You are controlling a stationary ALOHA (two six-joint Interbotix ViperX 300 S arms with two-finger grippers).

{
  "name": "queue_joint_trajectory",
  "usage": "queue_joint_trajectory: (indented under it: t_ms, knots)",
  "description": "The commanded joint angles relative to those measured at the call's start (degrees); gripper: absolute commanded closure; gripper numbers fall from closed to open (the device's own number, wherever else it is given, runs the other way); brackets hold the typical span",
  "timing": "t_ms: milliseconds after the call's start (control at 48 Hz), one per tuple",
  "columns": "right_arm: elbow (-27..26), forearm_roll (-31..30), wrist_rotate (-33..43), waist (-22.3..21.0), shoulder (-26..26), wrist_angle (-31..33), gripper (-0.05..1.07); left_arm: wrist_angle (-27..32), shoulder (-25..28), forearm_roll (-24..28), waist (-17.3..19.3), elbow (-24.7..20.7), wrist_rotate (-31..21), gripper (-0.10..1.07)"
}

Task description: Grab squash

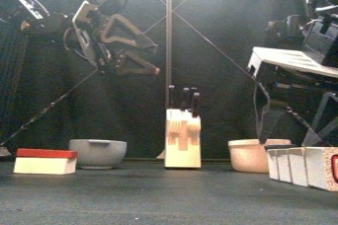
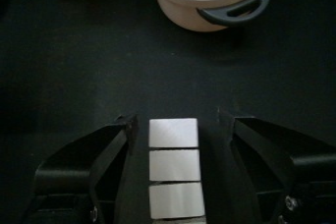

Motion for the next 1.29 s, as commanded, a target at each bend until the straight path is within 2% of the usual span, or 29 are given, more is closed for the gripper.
queue_joint_trajectory:
  t_ms: [0, 188, 354, 458, 729, 896, 1021, 1271]
  knots:
    - [0.8, -1.3, -0.1, -0.1, -4.0, -0.6, 0.07, -0.2, -1.0, -0.1, 0.3, -0.5, 0.0, -0.02]
    - [5.5, -4.5, -0.1, 0.0, -9.7, -1.8, 0.07, 3.3, -1.2, 0.0, 0.3, -0.6, 0.0, -0.02]
    - [11.1, -9.1, -0.1, -0.1, -16.3, -6.6, 0.07, 7.5, -1.9, 0.0, 0.3, -0.8, 0.1, -0.02]
    - [14.4, -13.6, -0.1, -0.1, -20.1, -10.0, 0.07, 9.1, -2.5, 0.1, 0.2, -0.7, 0.1, -0.02]
    - [20.4, -25.5, -0.1, -1.8, -26.1, -19.2, 0.07, 12.8, -5.5, 0.4, -0.2, 1.2, 0.1, -0.02]
    - [23.1, -31.9, -0.1, -4.2, -30.7, -22.7, 0.07, 22.6, -8.8, 0.4, -0.3, 1.4, 0.1, -0.02]
    - [25.2, -37.3, -0.2, -5.1, -34.0, -25.1, 0.07, 30.2, -11.5, 0.3, -1.8, 0.7, -0.1, -0.02]
    - [28.1, -43.2, -0.2, -7.0, -40.5, -28.3, 0.07, 42.3, -15.3, -2.8, -3.5, 0.3, -0.1, -0.02]
